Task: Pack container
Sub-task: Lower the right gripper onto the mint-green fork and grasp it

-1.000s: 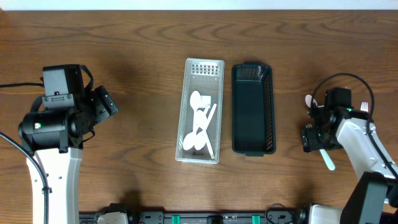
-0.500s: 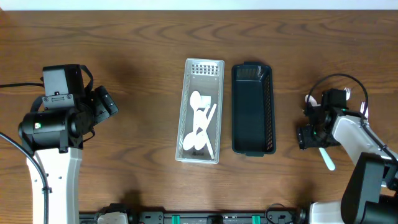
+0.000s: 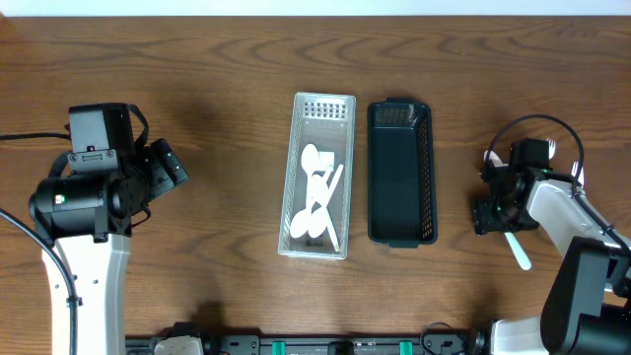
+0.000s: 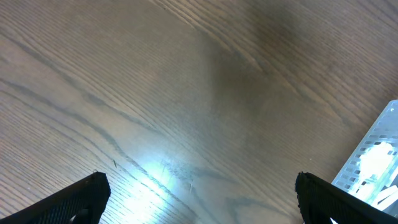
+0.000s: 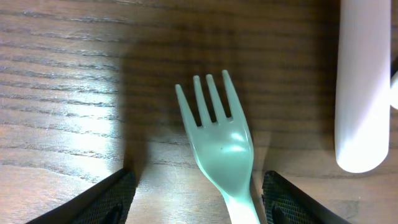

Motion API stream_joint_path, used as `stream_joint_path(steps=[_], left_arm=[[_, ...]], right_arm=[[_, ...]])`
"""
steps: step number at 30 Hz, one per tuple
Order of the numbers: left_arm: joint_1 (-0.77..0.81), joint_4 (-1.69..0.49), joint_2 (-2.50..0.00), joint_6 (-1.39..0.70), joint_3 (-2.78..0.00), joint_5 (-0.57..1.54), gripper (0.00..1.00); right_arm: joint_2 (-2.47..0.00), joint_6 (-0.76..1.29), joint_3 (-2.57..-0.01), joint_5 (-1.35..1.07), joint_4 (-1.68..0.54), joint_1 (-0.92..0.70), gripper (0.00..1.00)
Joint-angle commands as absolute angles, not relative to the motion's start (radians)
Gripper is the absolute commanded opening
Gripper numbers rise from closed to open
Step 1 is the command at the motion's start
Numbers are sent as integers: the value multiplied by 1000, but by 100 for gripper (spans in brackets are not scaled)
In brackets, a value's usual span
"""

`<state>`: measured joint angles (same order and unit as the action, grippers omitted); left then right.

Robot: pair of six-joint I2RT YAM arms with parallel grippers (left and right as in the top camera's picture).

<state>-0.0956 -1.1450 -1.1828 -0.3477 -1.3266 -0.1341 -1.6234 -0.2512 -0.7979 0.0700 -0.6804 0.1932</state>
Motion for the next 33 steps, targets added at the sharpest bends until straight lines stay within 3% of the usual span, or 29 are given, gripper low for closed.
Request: stream_joint_path(steps=[1,3,5,13,18,25,33], left_arm=[[-101,-1148,-1188,-360,-1326,-142,98],[-101,-1148,-1188,-360,-1326,-142,98],[-101,-1148,-1188,-360,-1326,-142,98],[-101,-1147,-1188,-360,-1326,-142,98],[-101,-1147,-1188,-360,-1326,-142,98],[-101,-1147,-1188,-360,-1326,-142,98],[-101,-1147,-1188,-360,-1326,-142,98]], right_arm=[[-1702,-192,-736,116,-692,224,69],[-1702,-166,-736,115,-697,246,69],[-1702,-138,-736,115,-704,274,78],[-1702,-94,-736,76,-741,347,76],[-1702,-94,-736,74,-752,350,67],[-1702,-94,-736,74,-751,350,47],[-1702,-93,-736,47,-740,350,35]])
